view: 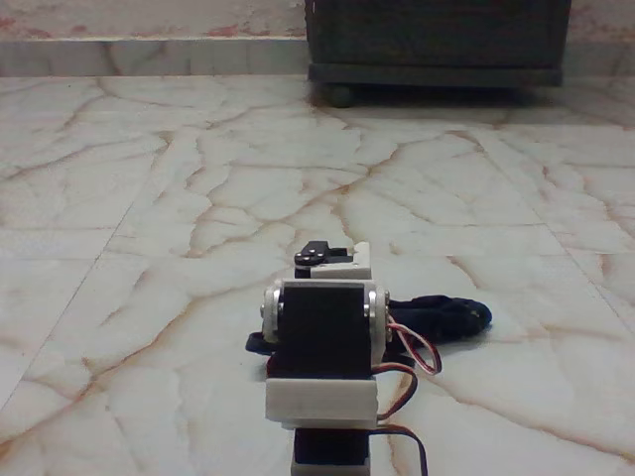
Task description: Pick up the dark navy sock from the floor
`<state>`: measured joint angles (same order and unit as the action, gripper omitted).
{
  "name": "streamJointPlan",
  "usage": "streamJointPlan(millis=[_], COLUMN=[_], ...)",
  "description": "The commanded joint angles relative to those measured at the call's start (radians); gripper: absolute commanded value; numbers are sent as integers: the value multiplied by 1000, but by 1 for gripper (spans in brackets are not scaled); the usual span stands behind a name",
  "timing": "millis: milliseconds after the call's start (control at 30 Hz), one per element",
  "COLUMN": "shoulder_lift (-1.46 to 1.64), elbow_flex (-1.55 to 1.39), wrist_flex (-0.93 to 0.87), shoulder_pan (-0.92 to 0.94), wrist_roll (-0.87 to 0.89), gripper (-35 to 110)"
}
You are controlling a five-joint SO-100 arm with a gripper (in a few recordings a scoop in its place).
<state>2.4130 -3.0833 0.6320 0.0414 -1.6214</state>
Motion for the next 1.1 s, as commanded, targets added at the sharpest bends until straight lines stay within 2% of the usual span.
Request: streamJointPlan(millis=[0,300,400,500,833,933,1067], shoulder_lift=[8,8,-3,-20,-273,-365,-505], elbow_flex=[2,0,14,38,390,512,739], wrist_flex=[-72,-97,-98,-141,-474,-506,-742], shoulder_pan=[80,78,78,74,66,63,63], wrist_roll=[-55,-20,43,153,514,707,899], gripper=[0,0,0,0,0,0,0])
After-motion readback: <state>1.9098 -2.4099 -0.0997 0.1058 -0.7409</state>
